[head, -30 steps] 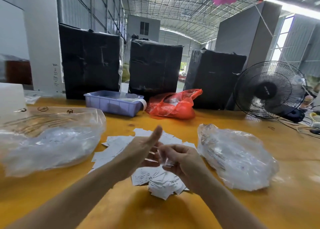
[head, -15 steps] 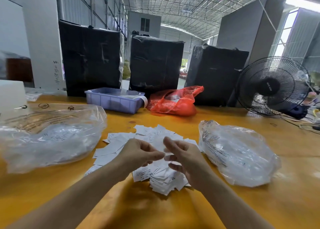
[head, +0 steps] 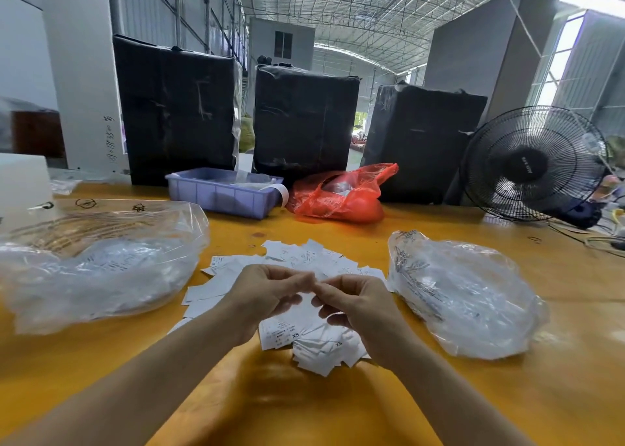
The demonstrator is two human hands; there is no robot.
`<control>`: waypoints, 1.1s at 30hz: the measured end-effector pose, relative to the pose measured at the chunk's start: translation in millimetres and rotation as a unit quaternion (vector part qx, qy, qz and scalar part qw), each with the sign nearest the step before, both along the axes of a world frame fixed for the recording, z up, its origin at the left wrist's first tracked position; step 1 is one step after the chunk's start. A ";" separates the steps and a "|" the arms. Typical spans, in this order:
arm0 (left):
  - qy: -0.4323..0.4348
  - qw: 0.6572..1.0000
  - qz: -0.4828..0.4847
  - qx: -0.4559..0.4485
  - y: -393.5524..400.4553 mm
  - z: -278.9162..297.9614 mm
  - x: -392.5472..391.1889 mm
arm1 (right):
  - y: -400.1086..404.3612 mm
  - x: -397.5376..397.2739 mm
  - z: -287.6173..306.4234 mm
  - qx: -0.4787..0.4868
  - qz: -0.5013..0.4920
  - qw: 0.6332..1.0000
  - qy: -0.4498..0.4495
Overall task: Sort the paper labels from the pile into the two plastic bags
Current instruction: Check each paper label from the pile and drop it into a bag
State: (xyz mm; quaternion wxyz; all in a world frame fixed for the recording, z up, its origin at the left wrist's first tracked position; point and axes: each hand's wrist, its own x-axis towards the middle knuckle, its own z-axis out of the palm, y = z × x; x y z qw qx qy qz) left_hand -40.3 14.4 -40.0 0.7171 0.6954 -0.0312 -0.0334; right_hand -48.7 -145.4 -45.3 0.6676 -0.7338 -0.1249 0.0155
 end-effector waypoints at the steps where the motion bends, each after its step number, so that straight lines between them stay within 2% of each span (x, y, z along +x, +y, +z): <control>1: -0.004 1.000 0.009 -0.001 0.4 1.2 0.0 | 0.3 0.2 0.1 -0.006 -0.007 1.000 -0.009; 6: 0.009 0.999 0.044 -0.019 5.8 3.7 1.5 | -3.0 5.7 -5.5 -0.130 -0.093 0.979 -0.130; 7: 0.015 0.998 0.048 -0.023 6.1 3.2 1.8 | -3.5 6.2 -6.0 -0.127 -0.092 0.979 -0.131; 10: 0.032 0.996 0.054 -0.061 4.3 1.3 3.4 | -1.0 3.8 -3.7 -0.045 -0.024 0.998 -0.028; 12: 0.033 0.992 0.047 -0.112 0.0 0.9 4.3 | 3.4 0.2 -3.2 -0.047 0.030 0.998 0.036; 15: 0.022 0.986 0.033 -0.160 -4.8 -0.4 5.6 | 7.1 -2.9 -3.8 -0.004 0.055 0.997 0.057; 18: -0.021 0.993 0.043 -0.110 -3.5 -2.6 6.4 | 1.6 0.4 1.5 0.105 0.010 0.992 0.064; 21: -0.028 0.999 0.023 -0.027 0.9 -1.5 5.0 | -4.7 5.9 2.4 0.146 -0.038 0.987 0.059; 22: -0.023 1.000 -0.003 0.011 2.7 -1.3 4.9 | -4.9 6.4 1.4 0.125 -0.048 0.990 0.036; 24: -0.032 0.993 -0.055 0.098 5.4 -1.1 5.6 | -4.3 6.3 -1.5 0.008 -0.073 0.995 -0.061; 26: -0.056 0.985 -0.080 0.142 5.6 -0.4 5.6 | -0.3 5.4 -4.0 -0.113 -0.069 0.976 -0.172; 27: -0.070 0.982 -0.085 0.152 5.5 0.1 5.3 | 2.7 4.7 -5.2 -0.140 -0.056 0.968 -0.202; 30: -0.101 0.974 -0.081 0.185 6.5 0.1 4.8 | 6.9 5.7 -7.3 -0.115 -0.046 0.970 -0.210; 32: -0.105 0.977 -0.029 0.182 9.4 -0.1 7.5 | 6.6 7.6 -9.6 -0.095 -0.070 0.972 -0.201; 33: -0.107 0.979 0.011 0.174 11.9 0.3 9.6 | 6.3 8.4 -11.9 -0.119 -0.087 0.967 -0.208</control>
